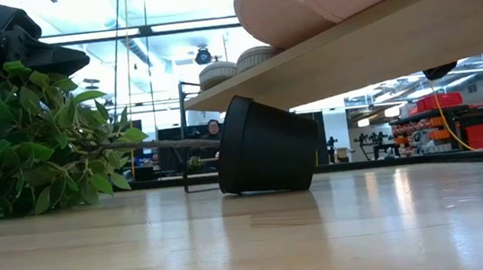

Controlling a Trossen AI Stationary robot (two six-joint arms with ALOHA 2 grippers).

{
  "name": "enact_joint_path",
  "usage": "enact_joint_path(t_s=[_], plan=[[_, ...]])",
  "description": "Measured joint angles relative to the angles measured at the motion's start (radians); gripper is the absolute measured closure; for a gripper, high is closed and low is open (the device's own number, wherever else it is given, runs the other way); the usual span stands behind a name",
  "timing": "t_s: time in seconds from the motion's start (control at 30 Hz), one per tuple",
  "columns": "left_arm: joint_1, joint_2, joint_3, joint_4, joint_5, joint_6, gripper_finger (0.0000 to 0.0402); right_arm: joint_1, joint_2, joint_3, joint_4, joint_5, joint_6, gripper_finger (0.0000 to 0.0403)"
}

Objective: Pick and place slides into the shelf
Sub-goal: Return to Home Position

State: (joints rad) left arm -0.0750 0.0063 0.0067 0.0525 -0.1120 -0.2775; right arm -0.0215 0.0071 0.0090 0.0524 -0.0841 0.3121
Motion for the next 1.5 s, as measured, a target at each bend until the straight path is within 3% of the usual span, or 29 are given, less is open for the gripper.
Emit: enact_joint_path(t_s=[1.5], plan=[[0.000, 0.000, 0.000, 0.000, 0.000, 0.000, 0.0374, 0.000, 0.000, 0.000, 0.000, 0.000, 0.000, 0.0389]])
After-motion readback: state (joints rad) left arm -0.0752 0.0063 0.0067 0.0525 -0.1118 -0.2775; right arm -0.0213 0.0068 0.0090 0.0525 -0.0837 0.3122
